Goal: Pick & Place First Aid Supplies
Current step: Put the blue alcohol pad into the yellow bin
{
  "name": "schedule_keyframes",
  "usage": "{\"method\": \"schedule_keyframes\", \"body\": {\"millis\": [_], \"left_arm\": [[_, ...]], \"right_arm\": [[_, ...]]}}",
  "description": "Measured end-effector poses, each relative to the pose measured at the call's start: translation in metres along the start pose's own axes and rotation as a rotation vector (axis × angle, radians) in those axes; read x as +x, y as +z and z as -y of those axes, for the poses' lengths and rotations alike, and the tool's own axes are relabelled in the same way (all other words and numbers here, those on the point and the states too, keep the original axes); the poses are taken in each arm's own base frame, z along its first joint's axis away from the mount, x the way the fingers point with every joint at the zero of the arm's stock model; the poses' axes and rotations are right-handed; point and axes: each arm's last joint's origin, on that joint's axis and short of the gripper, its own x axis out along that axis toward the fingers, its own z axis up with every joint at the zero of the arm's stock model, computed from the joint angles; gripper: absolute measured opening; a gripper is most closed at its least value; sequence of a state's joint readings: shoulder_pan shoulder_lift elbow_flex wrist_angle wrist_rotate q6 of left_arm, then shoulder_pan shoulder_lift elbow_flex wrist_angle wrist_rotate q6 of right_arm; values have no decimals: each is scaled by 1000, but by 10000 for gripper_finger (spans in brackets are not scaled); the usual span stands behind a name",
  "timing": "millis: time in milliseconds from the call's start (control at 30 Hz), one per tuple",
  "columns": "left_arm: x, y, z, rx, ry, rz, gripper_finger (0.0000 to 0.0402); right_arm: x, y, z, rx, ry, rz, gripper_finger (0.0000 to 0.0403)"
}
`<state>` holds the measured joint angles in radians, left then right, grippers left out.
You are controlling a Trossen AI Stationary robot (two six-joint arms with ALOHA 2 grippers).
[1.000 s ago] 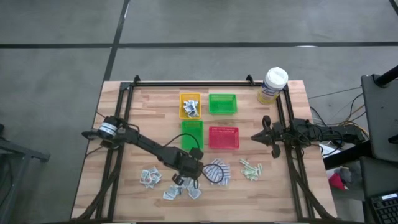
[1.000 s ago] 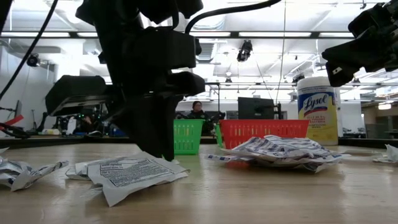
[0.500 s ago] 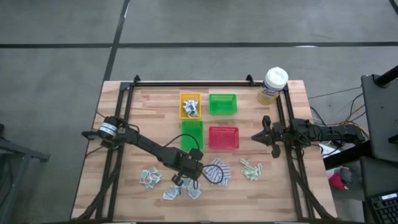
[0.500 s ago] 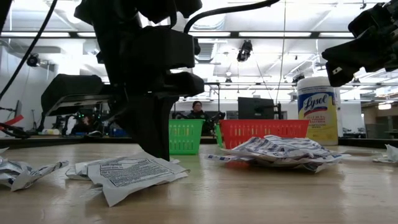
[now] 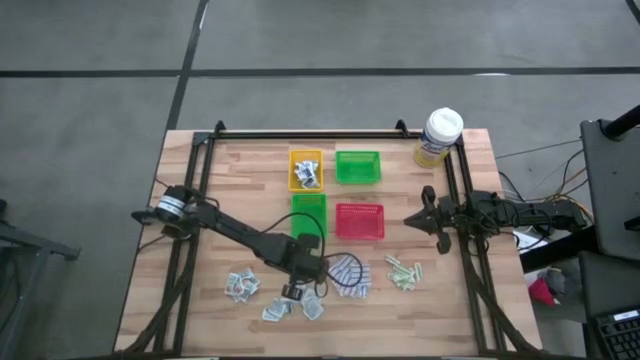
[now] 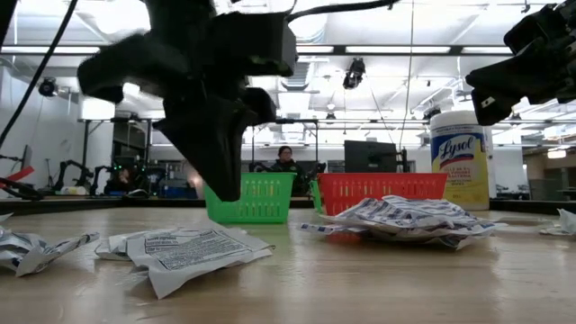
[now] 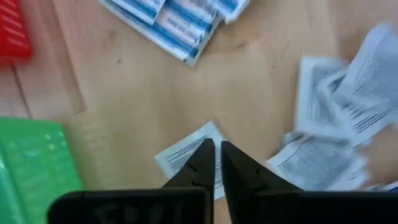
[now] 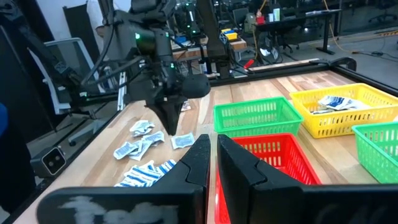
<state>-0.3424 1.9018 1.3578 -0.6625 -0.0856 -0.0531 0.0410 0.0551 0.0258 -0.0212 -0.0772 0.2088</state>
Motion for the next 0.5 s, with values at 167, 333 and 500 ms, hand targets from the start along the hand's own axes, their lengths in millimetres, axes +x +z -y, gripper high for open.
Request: {"method": "schedule_keyframes", "body": {"millis": [167, 333, 500], "left_arm": [[2, -2, 2, -106, -21, -7, 88], [4, -2, 2, -222, 3, 9, 144], [7, -2, 1, -286, 21, 47, 170]], "right_arm": [[0, 0, 0, 0, 0, 0, 28], [0, 0, 0, 0, 0, 0, 28], [0, 0, 0, 0, 0, 0, 28]]}}
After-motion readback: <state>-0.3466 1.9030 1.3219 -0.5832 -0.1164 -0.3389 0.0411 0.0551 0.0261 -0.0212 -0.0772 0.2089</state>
